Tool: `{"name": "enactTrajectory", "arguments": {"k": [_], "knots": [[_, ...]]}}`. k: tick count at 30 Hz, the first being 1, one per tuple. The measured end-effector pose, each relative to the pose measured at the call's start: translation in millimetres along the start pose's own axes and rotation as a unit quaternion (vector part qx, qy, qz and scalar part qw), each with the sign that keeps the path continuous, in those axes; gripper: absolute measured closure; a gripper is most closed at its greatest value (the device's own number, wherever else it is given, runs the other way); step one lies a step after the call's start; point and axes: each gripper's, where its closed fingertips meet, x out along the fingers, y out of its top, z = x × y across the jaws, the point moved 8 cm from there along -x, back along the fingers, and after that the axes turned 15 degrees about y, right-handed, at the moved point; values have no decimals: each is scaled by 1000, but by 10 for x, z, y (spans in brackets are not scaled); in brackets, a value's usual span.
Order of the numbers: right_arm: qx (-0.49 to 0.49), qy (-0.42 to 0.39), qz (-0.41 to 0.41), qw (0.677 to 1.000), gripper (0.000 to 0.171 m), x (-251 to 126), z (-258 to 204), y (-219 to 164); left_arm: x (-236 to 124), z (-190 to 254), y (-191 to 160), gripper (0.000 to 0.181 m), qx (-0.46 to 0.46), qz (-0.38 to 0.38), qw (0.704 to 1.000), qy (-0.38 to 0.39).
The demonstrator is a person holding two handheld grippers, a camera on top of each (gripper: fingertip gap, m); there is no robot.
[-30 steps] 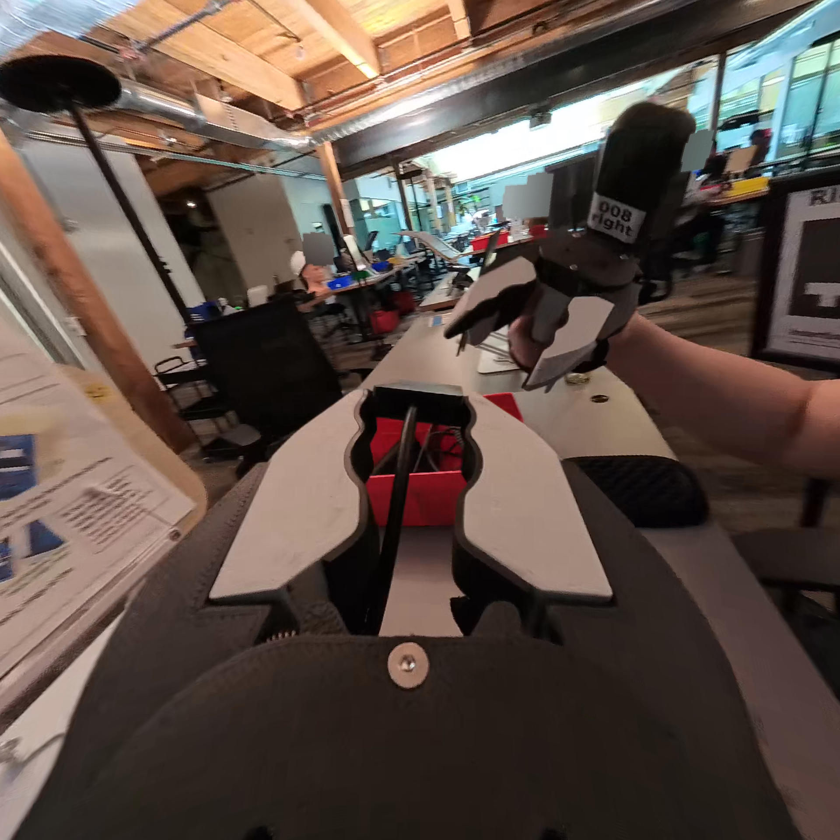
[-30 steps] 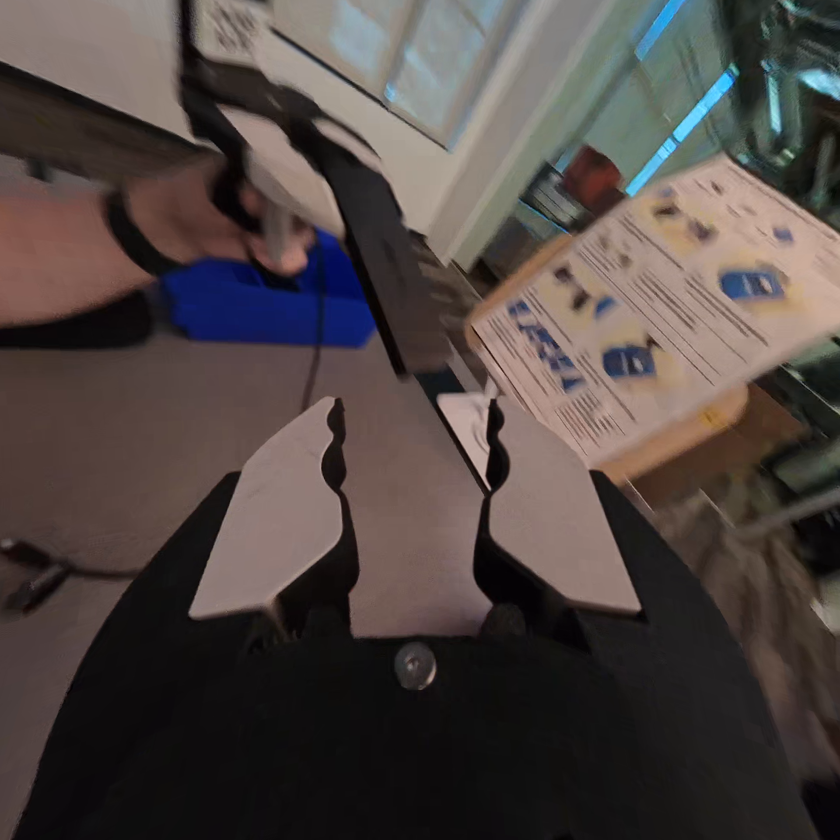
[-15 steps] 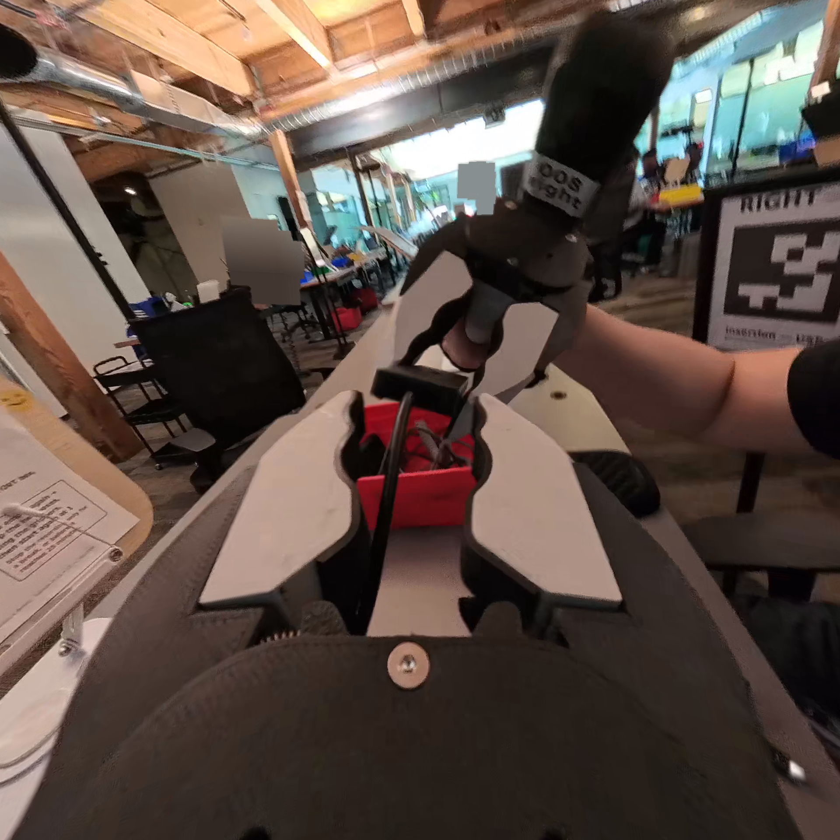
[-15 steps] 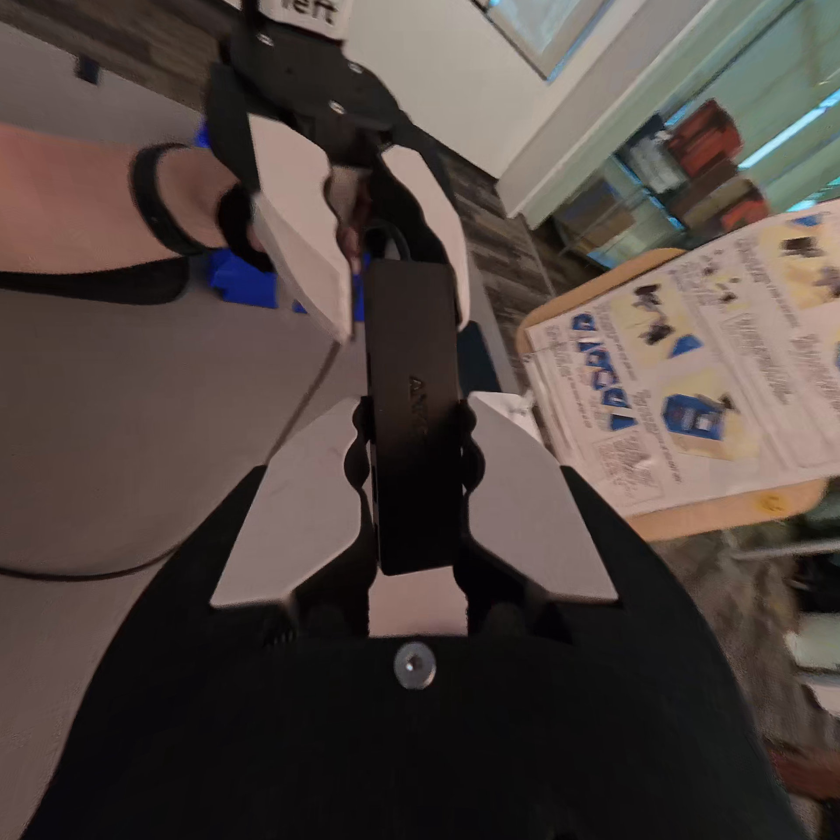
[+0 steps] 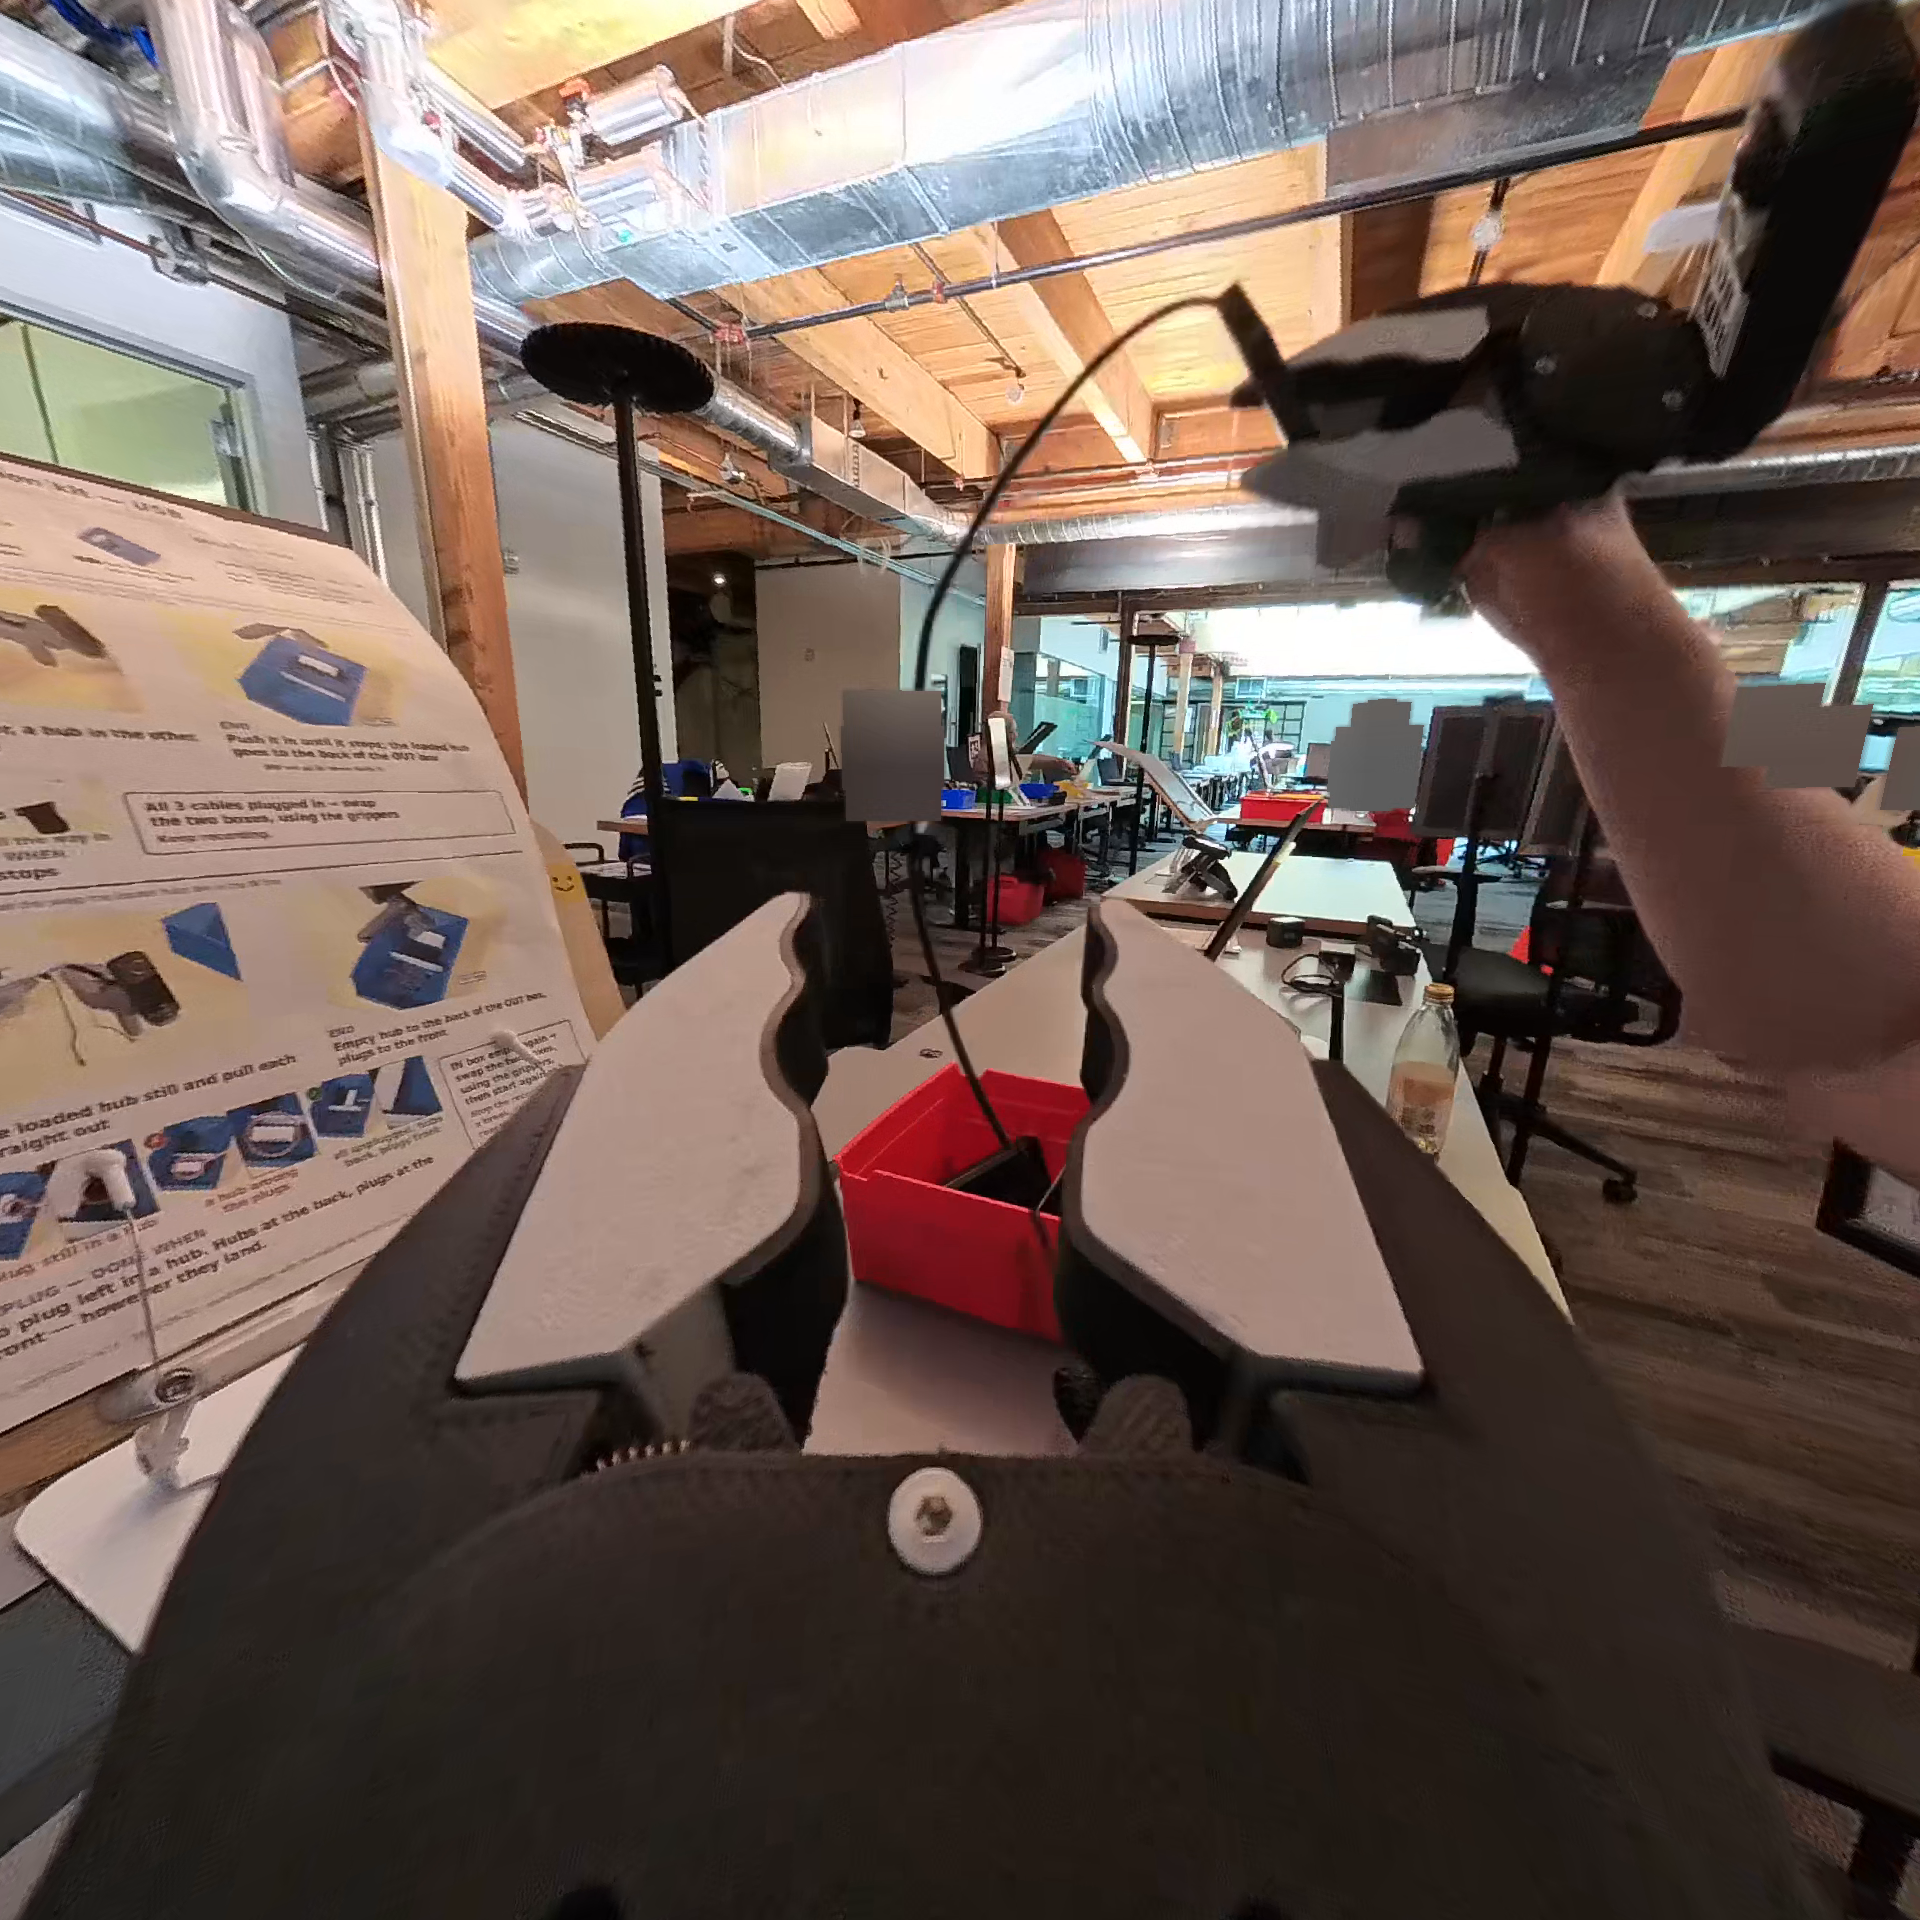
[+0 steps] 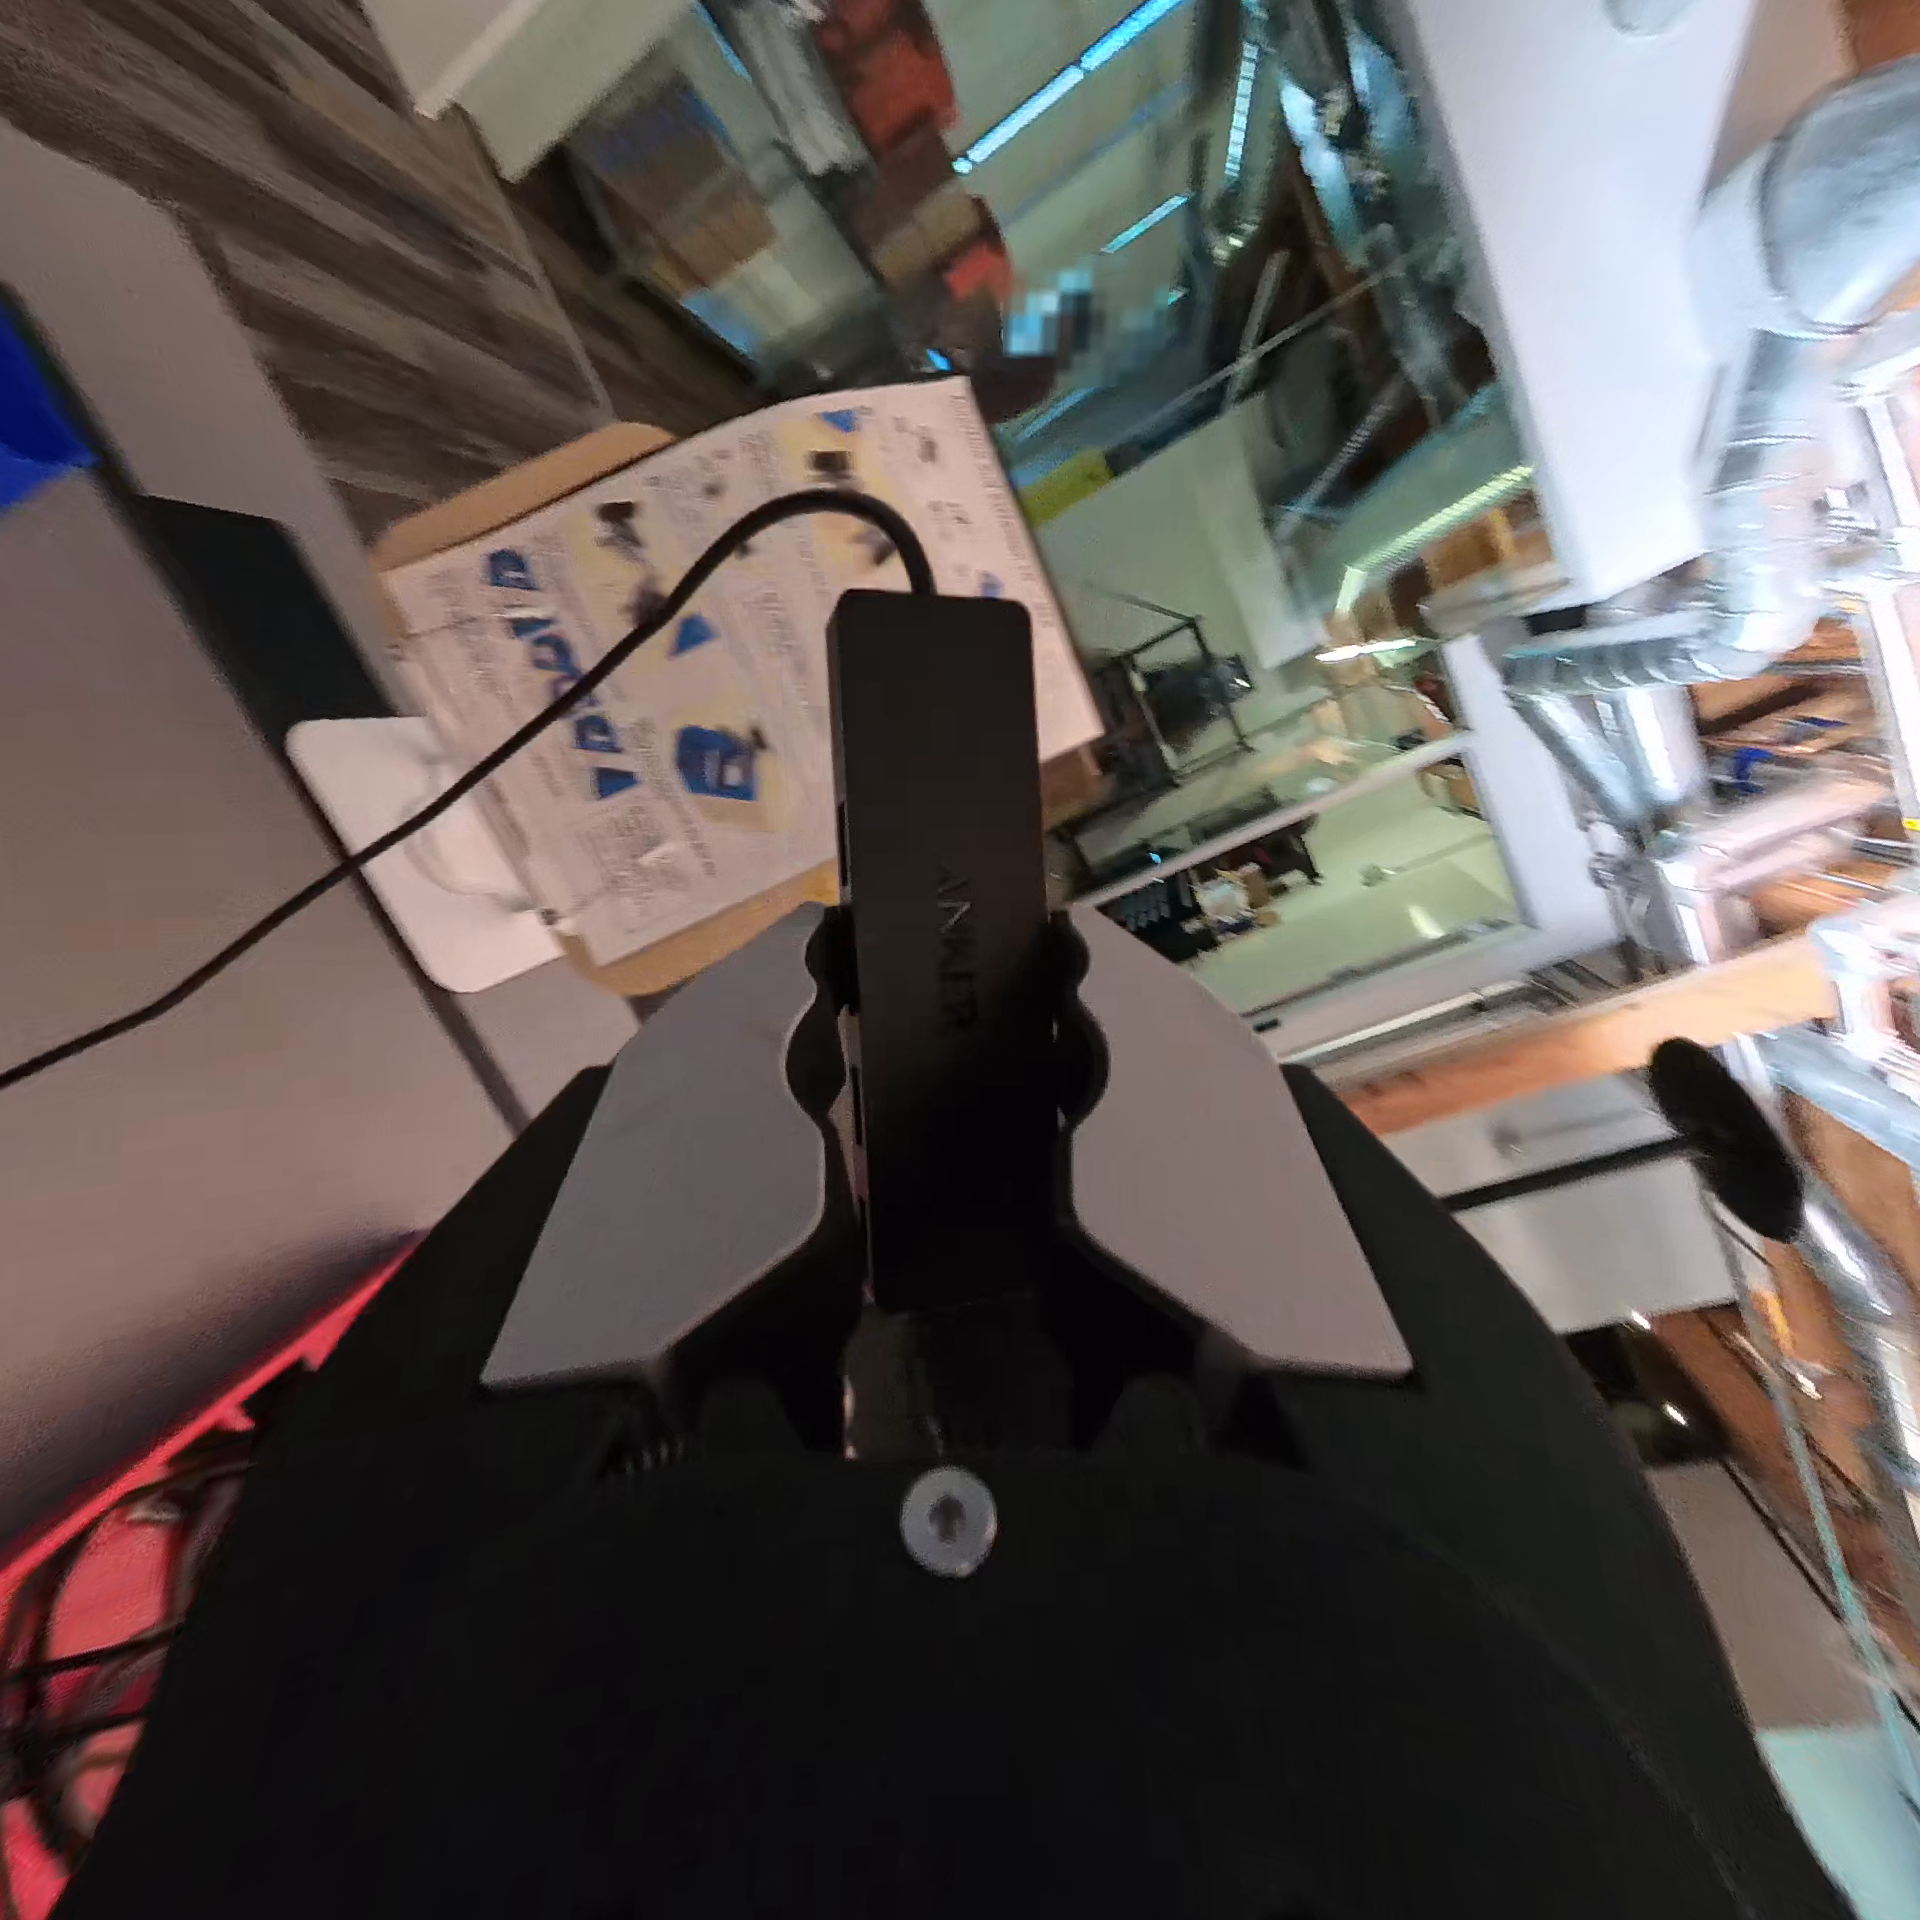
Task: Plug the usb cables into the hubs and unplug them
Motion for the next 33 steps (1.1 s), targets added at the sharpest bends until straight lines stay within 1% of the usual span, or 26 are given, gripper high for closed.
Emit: {"name": "enactTrajectory", "arguments": {"k": [1,5,8,13,20,27,33], "knots": [[1,-15,-7,1000,133,-59,134,18,-5,-14,5,136,-6,2,1000,0],[30,-76,-37,996,133,-191,664,-37,2,-48,-9,137,-12,-3,1000,4],[68,-119,-85,987,133,-221,1015,-208,14,-58,-23,136,-12,-8,1000,11],[118,-155,-130,972,133,-229,1347,-535,38,-66,-51,136,-5,-16,1000,17],[126,-185,-190,956,132,-244,1482,-771,70,-68,-87,136,-5,-26,1000,15],[125,-176,-204,955,133,-255,1456,-840,84,-44,-100,136,-3,-32,999,11],[133,-163,-209,955,133,-223,1371,-979,83,-36,-98,136,-3,-34,999,9]]}}
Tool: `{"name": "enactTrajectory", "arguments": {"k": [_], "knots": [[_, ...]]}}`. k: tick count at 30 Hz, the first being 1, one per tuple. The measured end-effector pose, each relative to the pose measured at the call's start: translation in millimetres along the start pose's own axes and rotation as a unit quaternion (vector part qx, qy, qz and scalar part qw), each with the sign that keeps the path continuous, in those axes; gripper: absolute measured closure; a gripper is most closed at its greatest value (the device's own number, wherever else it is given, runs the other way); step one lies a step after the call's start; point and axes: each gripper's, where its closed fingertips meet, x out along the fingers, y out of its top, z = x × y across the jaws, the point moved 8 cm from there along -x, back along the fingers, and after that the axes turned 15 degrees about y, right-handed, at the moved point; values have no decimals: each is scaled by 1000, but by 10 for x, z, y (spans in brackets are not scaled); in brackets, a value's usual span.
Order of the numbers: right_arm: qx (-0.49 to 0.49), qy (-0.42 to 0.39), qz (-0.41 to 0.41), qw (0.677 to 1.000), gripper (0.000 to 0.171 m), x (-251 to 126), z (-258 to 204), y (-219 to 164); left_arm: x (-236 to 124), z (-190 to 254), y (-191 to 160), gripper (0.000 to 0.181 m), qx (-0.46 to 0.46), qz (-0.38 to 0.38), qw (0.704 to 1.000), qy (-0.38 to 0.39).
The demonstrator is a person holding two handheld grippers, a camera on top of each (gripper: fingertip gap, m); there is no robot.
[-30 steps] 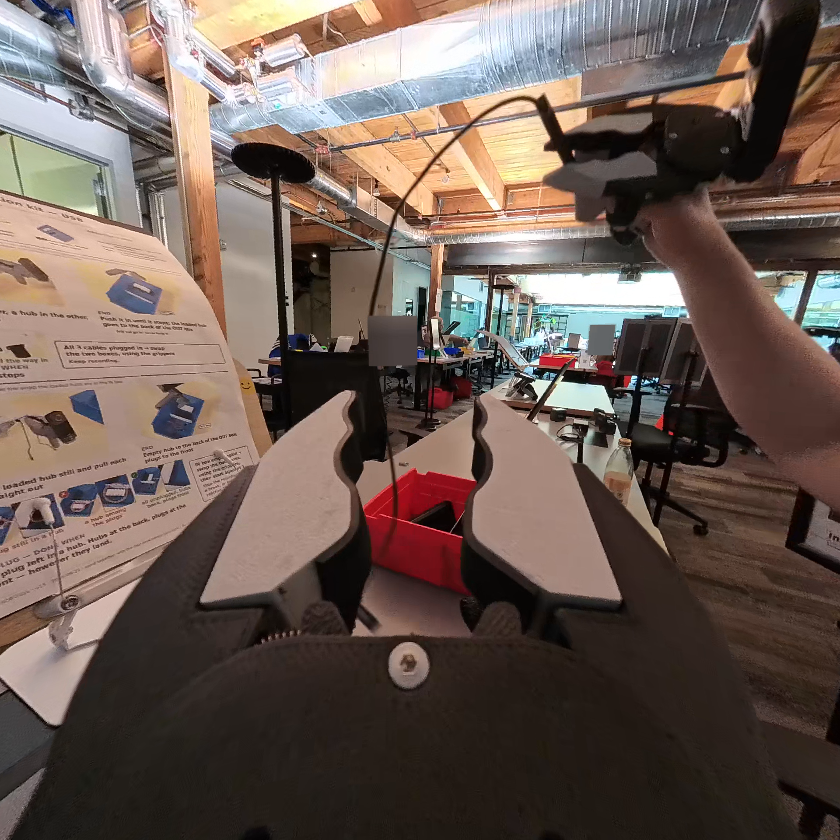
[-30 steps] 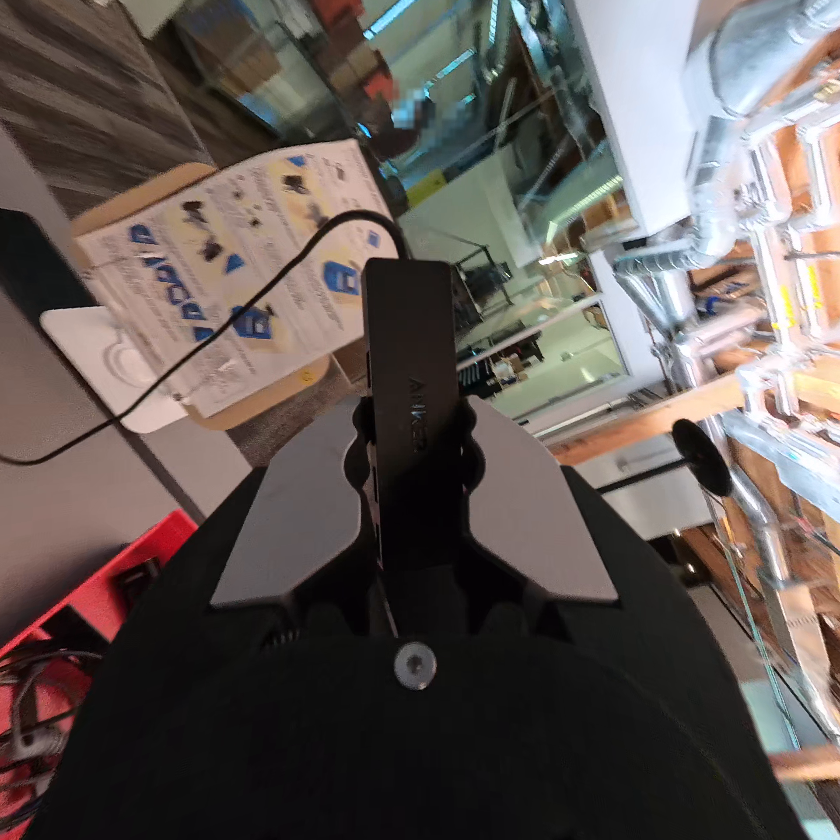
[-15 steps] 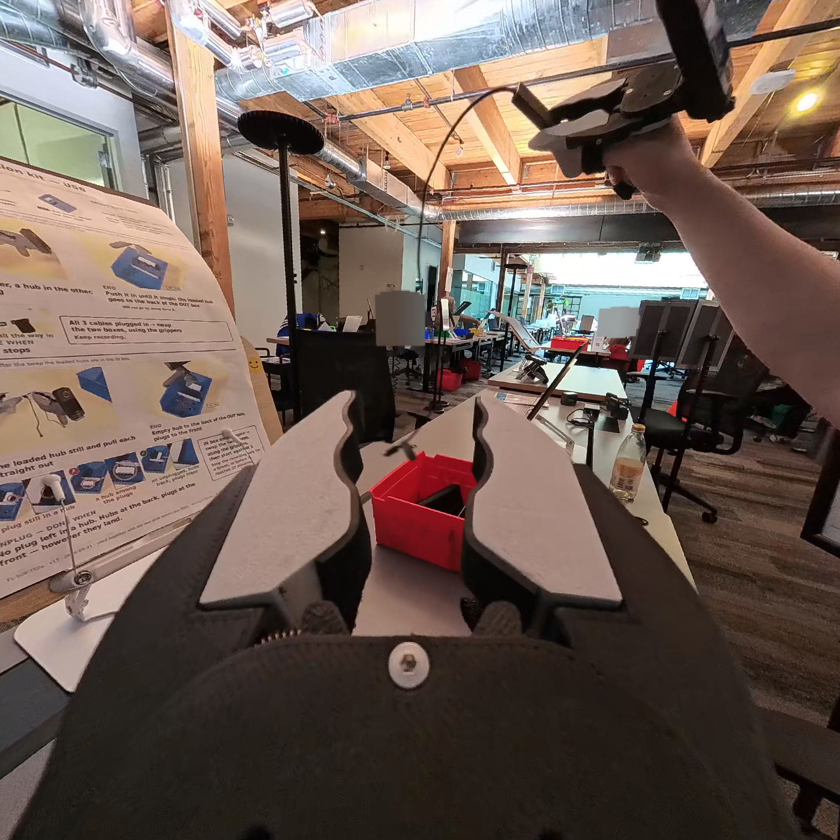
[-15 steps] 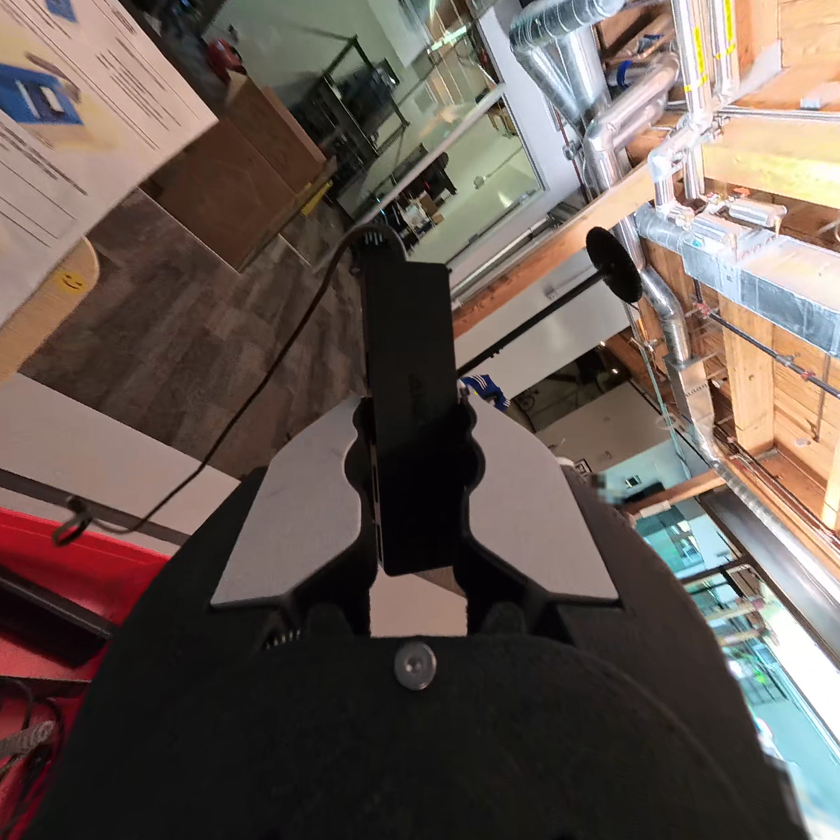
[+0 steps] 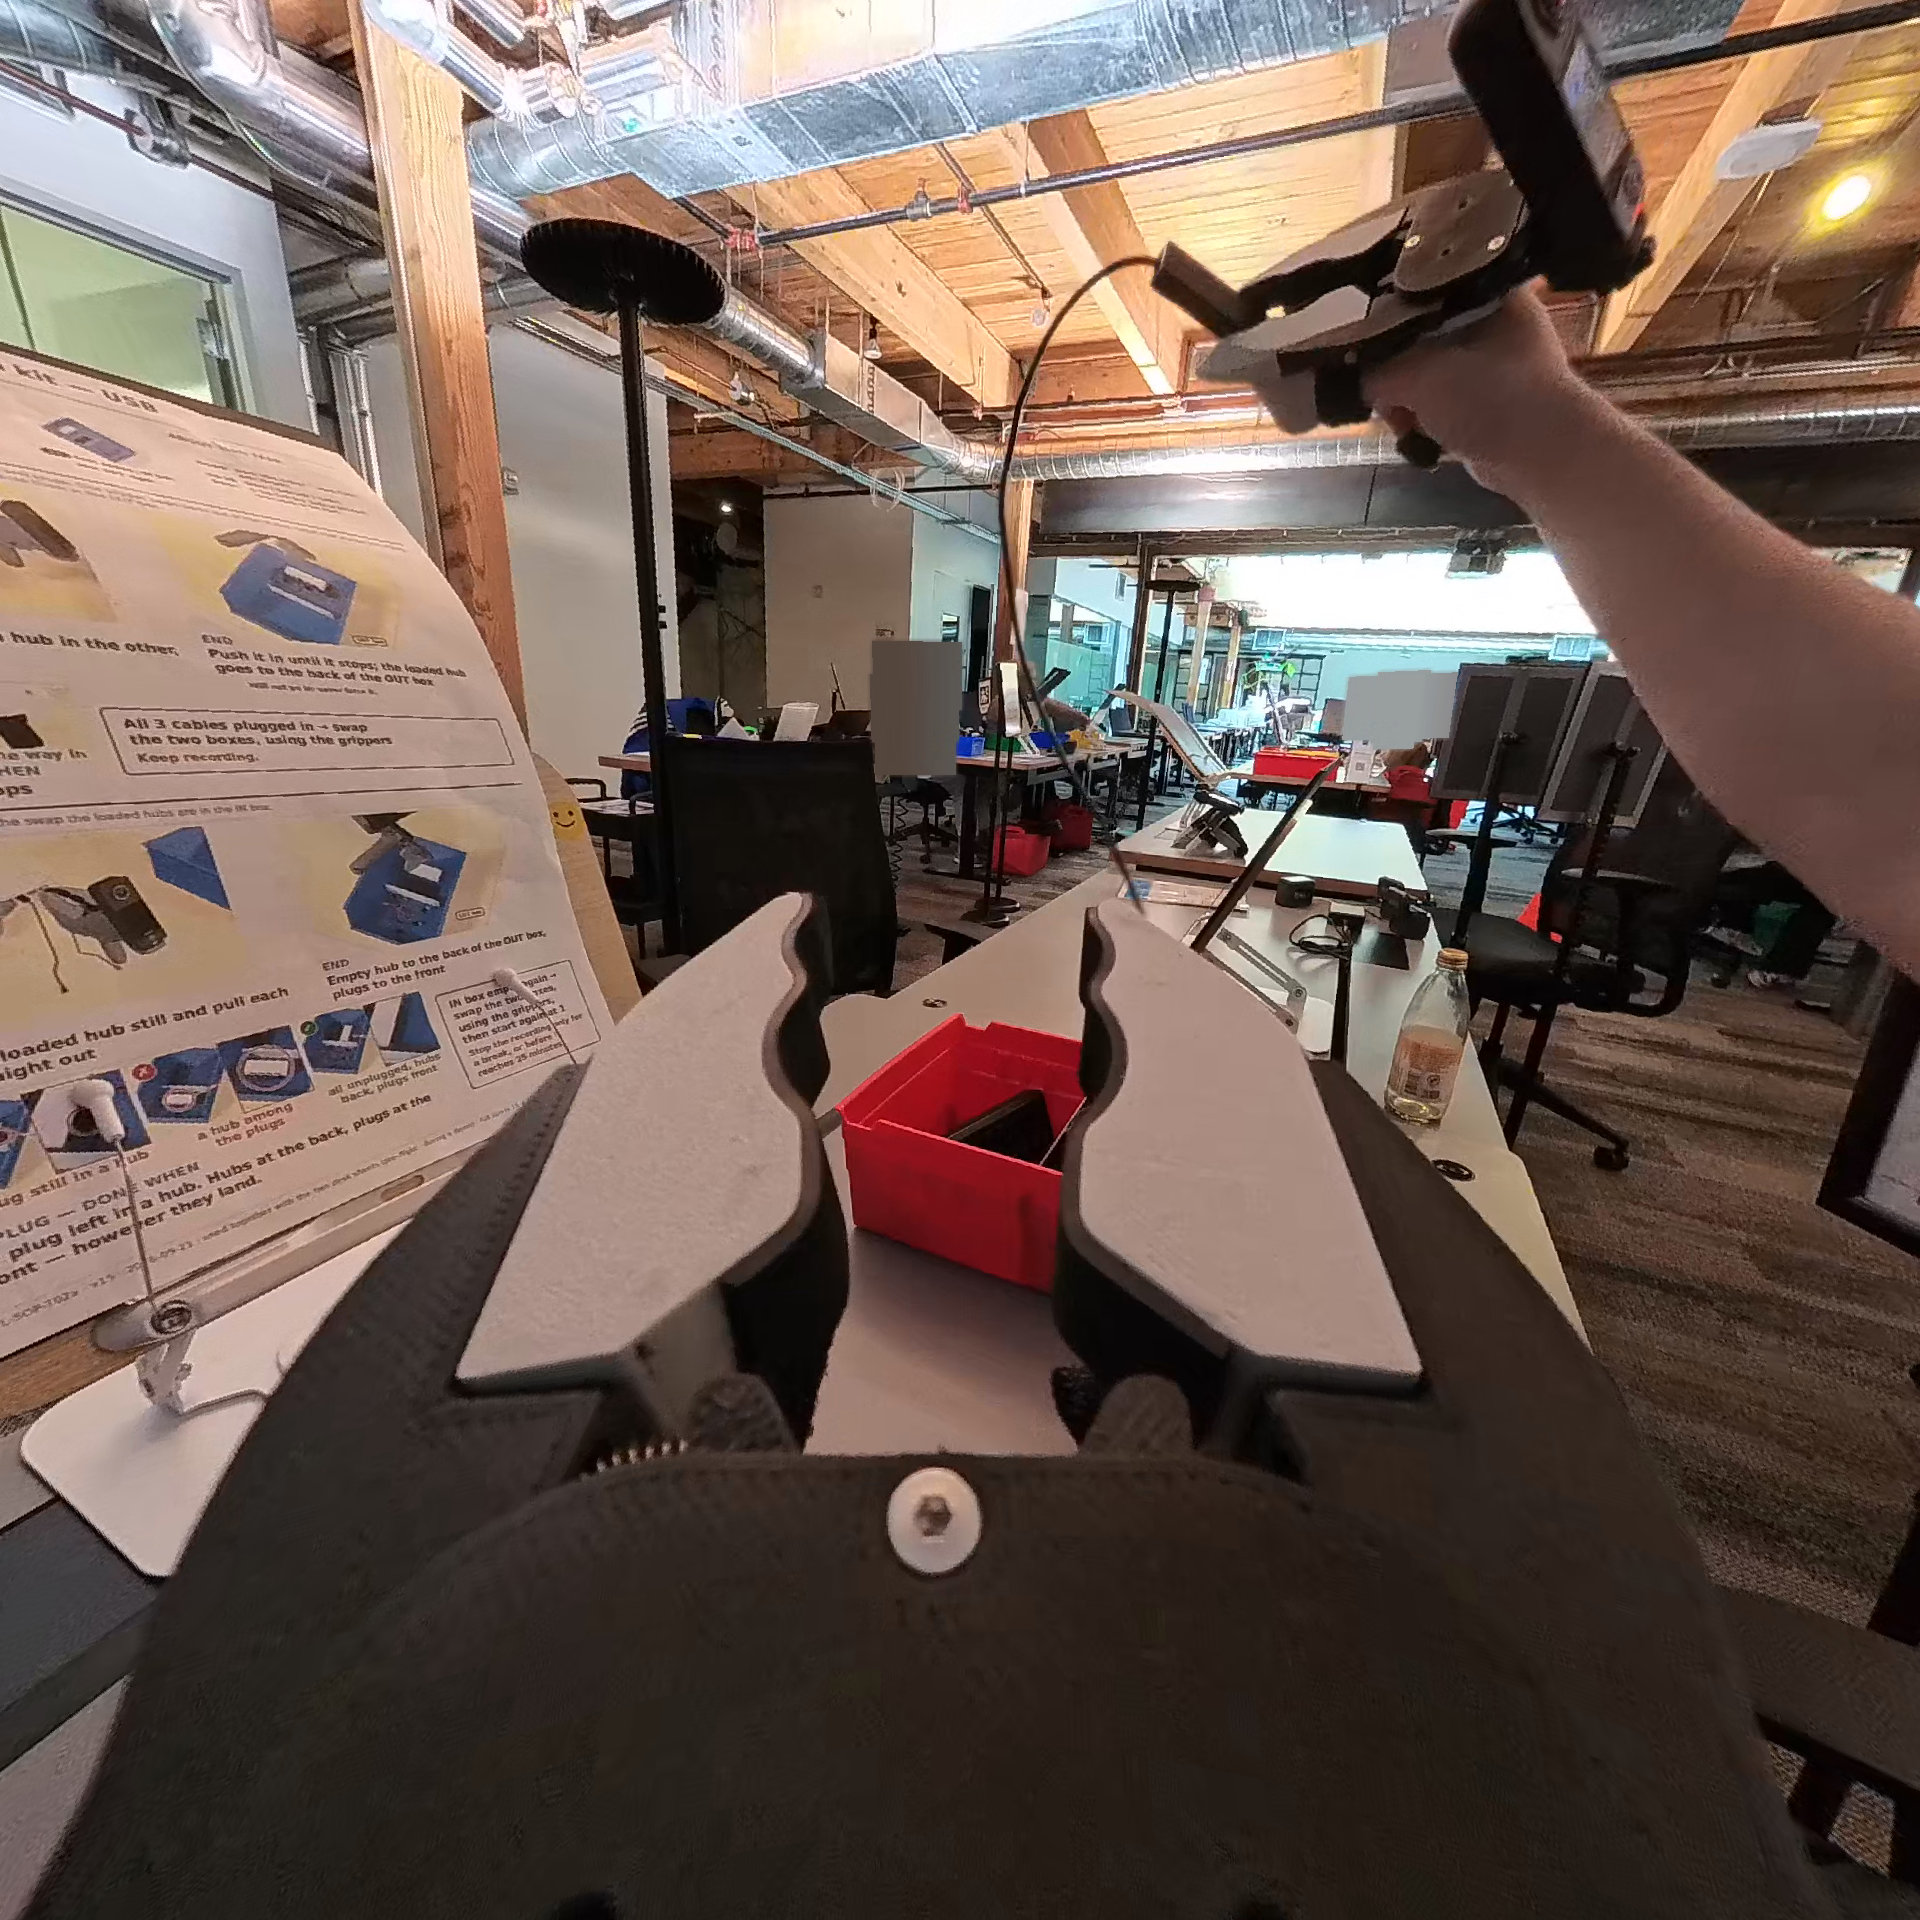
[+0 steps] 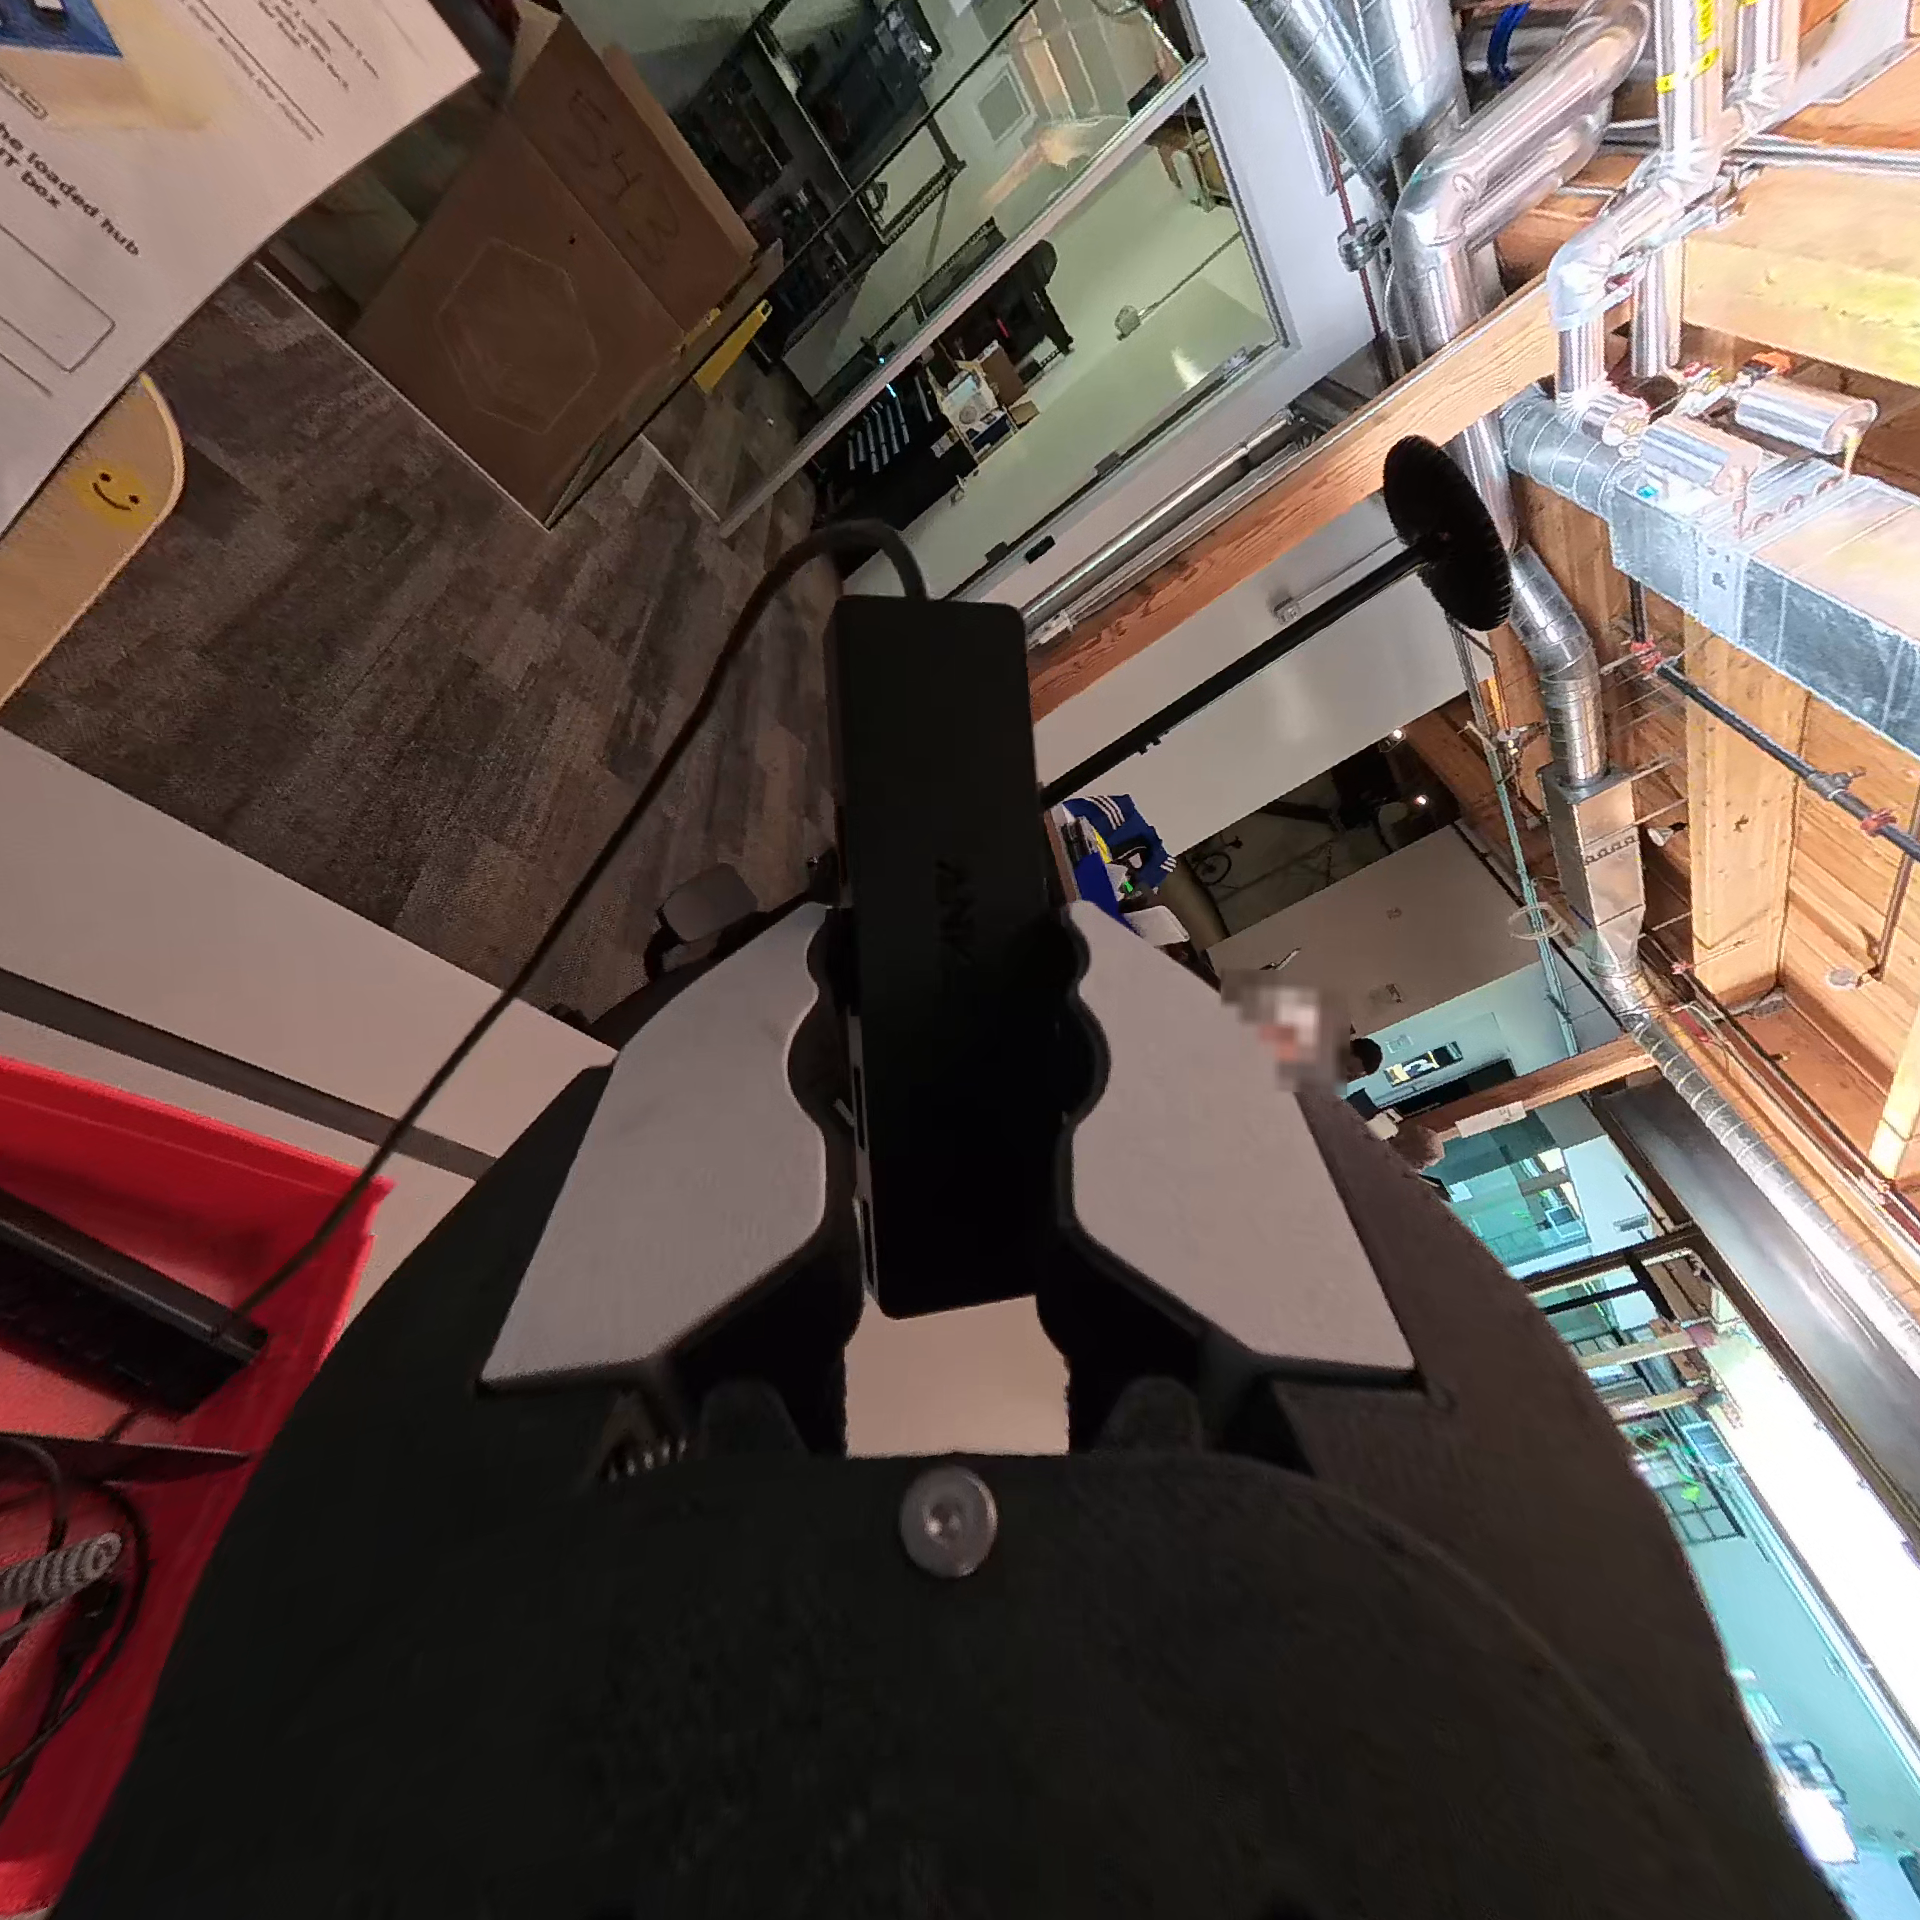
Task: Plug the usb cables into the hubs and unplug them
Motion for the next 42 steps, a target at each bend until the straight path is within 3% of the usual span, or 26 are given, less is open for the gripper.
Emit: {"name": "enactTrajectory", "arguments": {"k": [12,16,19,21,26,31,35,42], "knots": [[-23,71,-56,996,132,566,-461,-582,-6,9,7,136,1,1,1000,-1],[-66,194,-21,978,132,704,-809,-637,15,8,-13,137,0,-3,1000,-2],[-56,335,3,940,132,806,-1169,-728,30,20,-28,137,1,-8,1000,-5],[-41,388,-17,921,132,944,-1371,-882,36,33,-33,137,2,-10,1000,-7],[-27,476,-114,872,132,1330,-1898,-1444,36,54,-35,137,5,-11,1000,-10],[39,577,-177,797,132,1516,-2301,-1903,50,26,-50,137,1,-14,1000,-9],[59,632,-218,742,133,1505,-2496,-2148,61,8,-66,137,0,-18,1000,-7],[77,698,-288,651,132,1055,-2480,-2420,74,2,-77,137,-2,-20,1000,-7]]}}
